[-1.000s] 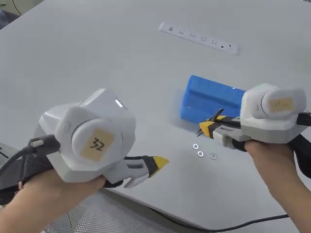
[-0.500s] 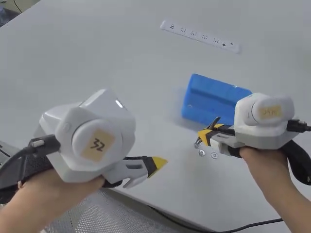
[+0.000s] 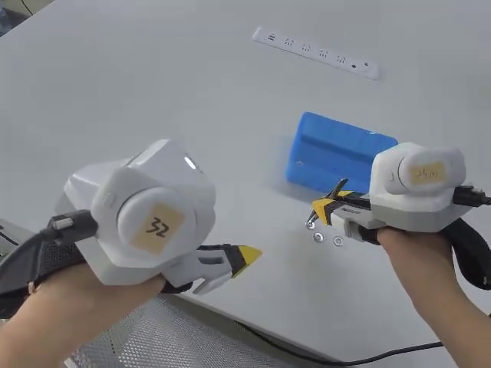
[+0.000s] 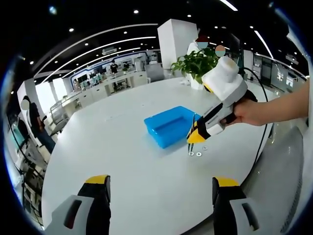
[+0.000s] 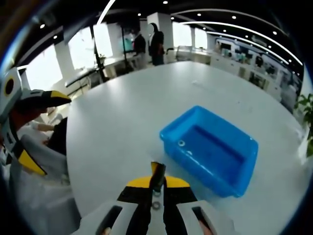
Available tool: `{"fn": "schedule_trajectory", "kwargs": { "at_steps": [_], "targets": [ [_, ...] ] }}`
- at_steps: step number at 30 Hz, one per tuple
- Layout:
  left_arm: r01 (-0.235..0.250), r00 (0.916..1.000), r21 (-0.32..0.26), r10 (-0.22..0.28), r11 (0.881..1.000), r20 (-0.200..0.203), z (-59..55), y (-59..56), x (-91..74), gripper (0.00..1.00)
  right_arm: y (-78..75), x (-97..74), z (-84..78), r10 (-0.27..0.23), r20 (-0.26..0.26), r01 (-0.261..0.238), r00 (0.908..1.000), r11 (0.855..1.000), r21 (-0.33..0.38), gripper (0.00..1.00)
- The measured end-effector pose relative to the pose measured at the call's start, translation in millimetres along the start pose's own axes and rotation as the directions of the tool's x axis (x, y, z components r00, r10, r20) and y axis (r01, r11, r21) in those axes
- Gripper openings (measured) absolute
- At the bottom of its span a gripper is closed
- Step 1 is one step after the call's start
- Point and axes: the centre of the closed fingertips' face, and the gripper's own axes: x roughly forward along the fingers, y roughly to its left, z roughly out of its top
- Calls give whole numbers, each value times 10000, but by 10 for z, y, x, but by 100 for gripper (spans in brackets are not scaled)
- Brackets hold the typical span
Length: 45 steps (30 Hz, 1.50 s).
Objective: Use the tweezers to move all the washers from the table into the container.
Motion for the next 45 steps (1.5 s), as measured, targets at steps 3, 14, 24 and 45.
{"fn": "schedule_trajectory", "kwargs": {
  "at_steps": [3,14,24,45],
  "targets": [
    [-22,10000,24,22,10000,-22,-6,4,-2,87,-6,17,-3,-16,10,16,10000,10000,-18,4],
    [-12,9999,54,13,10000,-105,-31,-7,2,87,5,43,-7,-166,51,167,9998,9997,-195,3],
    [-13,9999,134,15,9999,-134,-28,-4,8,87,-9,70,19,-477,402,482,9981,9988,-113,2],
    [769,9911,-93,-754,9970,1098,434,-75,69,68,10,39,7,-473,659,454,9967,9985,294,2]
  ]
}}
